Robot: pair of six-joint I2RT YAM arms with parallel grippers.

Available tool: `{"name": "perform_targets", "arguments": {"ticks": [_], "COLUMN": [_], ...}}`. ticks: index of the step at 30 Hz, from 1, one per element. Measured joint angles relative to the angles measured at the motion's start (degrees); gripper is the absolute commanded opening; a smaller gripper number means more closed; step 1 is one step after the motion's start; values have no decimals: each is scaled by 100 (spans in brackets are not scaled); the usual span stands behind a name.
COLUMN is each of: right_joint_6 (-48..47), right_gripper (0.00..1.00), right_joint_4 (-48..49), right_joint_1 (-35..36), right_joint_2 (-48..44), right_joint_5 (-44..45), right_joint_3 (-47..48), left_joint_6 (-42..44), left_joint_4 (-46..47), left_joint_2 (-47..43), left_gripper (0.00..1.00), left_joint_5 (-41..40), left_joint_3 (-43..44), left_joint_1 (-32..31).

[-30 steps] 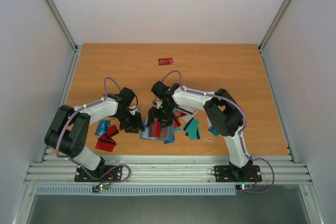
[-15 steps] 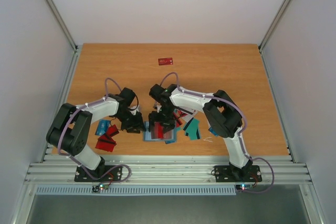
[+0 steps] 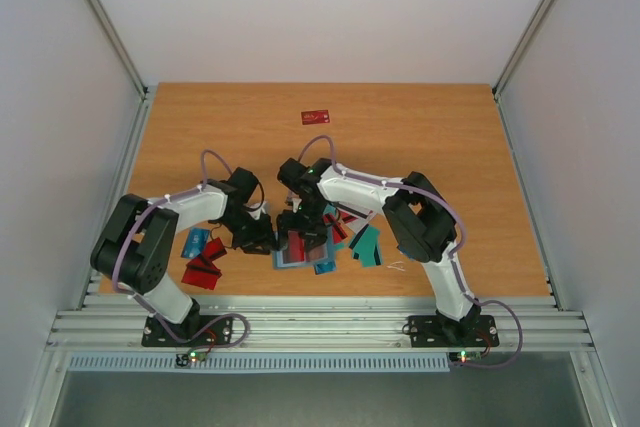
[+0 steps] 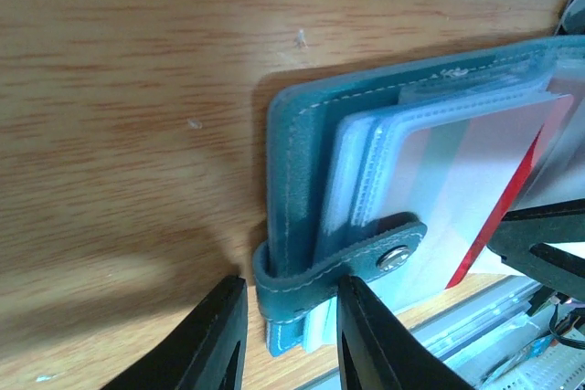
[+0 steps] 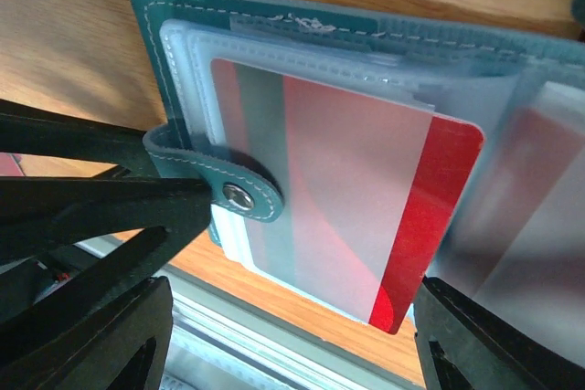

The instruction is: Put the credit cards into the card holder

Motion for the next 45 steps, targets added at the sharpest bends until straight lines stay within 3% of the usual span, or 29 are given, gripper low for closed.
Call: {"name": "perform_targets", "arguments": {"ticks": [9,17,24,27,31,35,45], "right_joint_6": [-2,-125,-380,-476,-577,-538,-249], "right_gripper": [72,72,68,59,38,23,1], "right_joint_4": [-48,-234,-284,-234,13,393,1482], "right_joint_1": [66,81,26,-28,-146,-352,-656], "right_joint_2": [70,79,-63,-332,-831,-1193,-1270], "right_joint_5": [-79,0,122,127,120,52,-232], "right_joint_3": [138,146,142,107,-162,-671,-1672], "left_joint_6": [2,92,323,372,442,409,20], "left_joint_4": [13,-101,-415,-459,-457,-328,271], "left_joint_2": [15,-153,-713,-804,-815,-734,107], "left_gripper": [31,46,45,41,37,34,31], "left_joint_5": [37,-129,-579,-680,-695,-551,-105], "left_joint_3": [-4,20,186,275,472,713,811], "left_joint_1": [7,4,-11,-87,-407,-745,-979]}}
